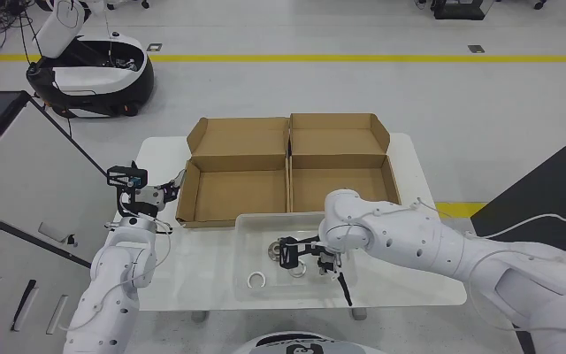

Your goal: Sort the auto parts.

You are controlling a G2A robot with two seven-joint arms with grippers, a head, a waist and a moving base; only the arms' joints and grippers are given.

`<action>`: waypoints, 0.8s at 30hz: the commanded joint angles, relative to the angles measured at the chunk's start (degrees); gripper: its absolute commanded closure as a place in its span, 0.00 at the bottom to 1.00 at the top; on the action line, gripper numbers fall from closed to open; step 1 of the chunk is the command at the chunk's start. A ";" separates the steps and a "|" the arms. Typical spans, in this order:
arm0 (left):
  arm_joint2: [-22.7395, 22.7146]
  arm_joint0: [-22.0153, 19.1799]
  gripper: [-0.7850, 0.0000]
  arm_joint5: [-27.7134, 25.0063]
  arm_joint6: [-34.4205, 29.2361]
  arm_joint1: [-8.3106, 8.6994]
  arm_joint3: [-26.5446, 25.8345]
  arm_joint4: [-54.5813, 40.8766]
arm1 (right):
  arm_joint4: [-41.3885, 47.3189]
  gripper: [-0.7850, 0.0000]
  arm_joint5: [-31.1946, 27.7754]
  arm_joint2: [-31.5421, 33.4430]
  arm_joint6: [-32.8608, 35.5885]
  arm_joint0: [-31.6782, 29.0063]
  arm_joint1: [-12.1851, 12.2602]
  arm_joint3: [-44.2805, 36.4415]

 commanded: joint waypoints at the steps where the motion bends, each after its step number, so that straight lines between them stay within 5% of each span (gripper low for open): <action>1: 0.00 0.00 0.00 0.00 0.00 0.00 0.00 0.00 | -0.20 0.55 -0.11 0.00 -0.11 -0.05 -0.09 0.23; 24: 0.00 0.00 0.00 0.00 0.00 0.00 0.00 0.00 | -1.20 0.55 -1.38 0.00 -1.38 -0.29 -1.29 2.29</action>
